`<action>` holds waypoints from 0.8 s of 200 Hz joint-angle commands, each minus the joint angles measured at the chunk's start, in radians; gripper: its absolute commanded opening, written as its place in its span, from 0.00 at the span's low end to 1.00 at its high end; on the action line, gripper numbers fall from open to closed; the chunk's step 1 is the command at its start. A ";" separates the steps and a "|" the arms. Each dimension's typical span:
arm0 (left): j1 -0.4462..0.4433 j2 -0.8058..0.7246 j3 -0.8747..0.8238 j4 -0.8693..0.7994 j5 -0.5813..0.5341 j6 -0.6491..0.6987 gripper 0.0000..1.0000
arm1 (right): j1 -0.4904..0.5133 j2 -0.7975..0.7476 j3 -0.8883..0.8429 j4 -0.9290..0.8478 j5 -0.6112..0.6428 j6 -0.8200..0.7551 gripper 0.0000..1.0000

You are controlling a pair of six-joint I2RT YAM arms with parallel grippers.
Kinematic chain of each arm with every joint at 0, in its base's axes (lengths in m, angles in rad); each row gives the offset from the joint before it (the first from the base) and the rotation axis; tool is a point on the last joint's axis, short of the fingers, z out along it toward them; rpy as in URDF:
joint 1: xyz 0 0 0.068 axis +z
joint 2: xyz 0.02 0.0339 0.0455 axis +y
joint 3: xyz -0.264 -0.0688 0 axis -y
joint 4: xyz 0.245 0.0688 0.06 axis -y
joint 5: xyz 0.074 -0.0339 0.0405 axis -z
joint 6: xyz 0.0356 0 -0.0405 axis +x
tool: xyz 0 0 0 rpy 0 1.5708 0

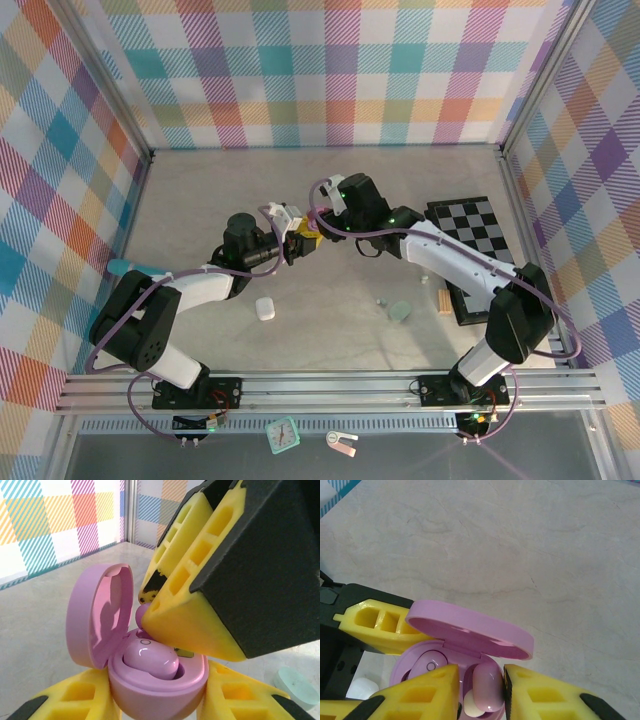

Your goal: Insert the wireless bluetooth earbuds into the charging case

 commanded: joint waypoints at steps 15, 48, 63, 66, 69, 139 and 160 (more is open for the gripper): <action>-0.004 -0.027 0.034 0.079 0.015 -0.014 0.32 | 0.009 -0.038 -0.014 0.019 -0.039 0.014 0.31; -0.004 -0.033 0.033 0.084 0.012 -0.016 0.32 | 0.010 -0.052 -0.018 0.022 -0.049 0.018 0.31; -0.003 -0.034 0.031 0.088 0.014 -0.021 0.32 | 0.008 -0.055 -0.019 0.018 -0.060 0.017 0.30; -0.003 -0.034 0.030 0.090 0.014 -0.022 0.32 | 0.009 -0.055 -0.019 0.016 -0.061 0.015 0.29; -0.003 -0.035 0.031 0.092 0.014 -0.022 0.32 | 0.009 -0.055 -0.019 0.015 -0.062 0.015 0.29; -0.001 -0.053 0.024 0.110 0.024 -0.034 0.32 | 0.008 -0.050 -0.015 0.005 -0.063 0.024 0.26; -0.001 -0.056 0.020 0.114 0.024 -0.035 0.32 | 0.009 -0.055 -0.013 0.006 -0.062 0.025 0.26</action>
